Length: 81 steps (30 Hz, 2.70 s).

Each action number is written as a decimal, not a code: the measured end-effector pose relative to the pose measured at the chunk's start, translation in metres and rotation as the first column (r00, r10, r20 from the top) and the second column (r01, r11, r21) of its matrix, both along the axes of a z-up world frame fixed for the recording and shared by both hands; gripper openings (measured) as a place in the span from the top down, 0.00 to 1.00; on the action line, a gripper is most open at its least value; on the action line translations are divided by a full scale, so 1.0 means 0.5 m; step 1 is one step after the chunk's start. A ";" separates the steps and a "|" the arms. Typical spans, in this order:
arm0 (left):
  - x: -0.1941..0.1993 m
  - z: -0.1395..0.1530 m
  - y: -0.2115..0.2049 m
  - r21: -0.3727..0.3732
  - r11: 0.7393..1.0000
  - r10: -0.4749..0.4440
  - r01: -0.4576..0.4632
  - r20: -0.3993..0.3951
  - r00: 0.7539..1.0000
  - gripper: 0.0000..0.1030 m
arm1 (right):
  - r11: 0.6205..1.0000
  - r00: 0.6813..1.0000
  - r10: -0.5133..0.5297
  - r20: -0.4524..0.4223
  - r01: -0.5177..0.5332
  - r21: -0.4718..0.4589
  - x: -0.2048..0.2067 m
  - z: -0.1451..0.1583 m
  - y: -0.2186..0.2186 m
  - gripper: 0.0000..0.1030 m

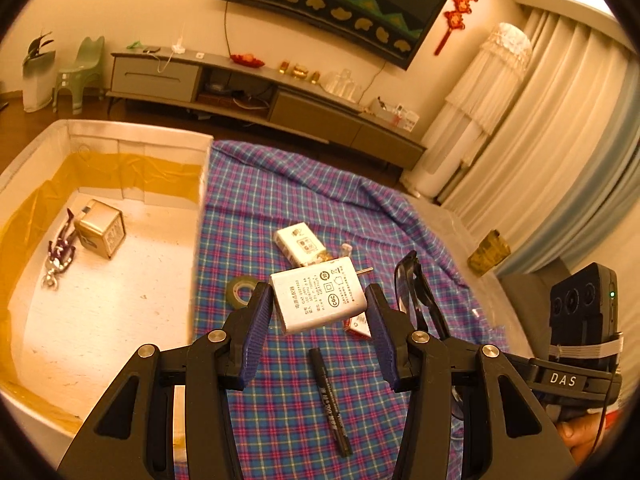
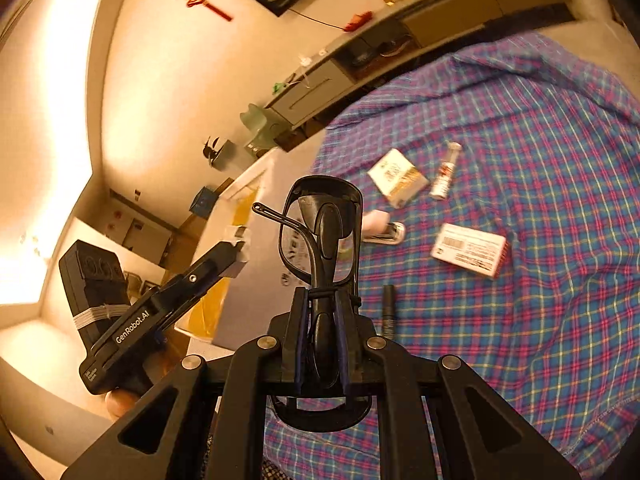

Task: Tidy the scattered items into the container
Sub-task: 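Carry the white charger and sunglasses over the white box with both tools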

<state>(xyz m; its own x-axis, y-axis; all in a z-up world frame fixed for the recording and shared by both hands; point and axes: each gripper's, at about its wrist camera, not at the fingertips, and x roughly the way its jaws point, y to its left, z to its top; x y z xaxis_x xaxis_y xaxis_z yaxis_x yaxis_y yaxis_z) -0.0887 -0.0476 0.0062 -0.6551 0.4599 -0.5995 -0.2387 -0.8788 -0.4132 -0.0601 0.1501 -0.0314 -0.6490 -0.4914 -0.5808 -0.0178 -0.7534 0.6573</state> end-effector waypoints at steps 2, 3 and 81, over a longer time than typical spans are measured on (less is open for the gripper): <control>0.005 0.009 -0.018 0.015 1.000 0.014 -0.014 -0.008 1.000 0.52 | 1.000 1.000 0.009 -0.010 -0.009 0.012 0.000 0.015 -0.015 0.87; 0.007 0.013 -0.026 0.021 1.000 0.020 -0.020 -0.012 1.000 0.52 | 1.000 1.000 0.012 -0.013 -0.012 0.020 -0.001 0.022 -0.023 0.87; -0.111 -0.102 -0.369 0.179 0.839 0.437 -0.514 0.340 0.833 0.52 | 0.888 0.943 0.331 0.028 -0.322 0.329 -0.381 0.096 -0.478 0.86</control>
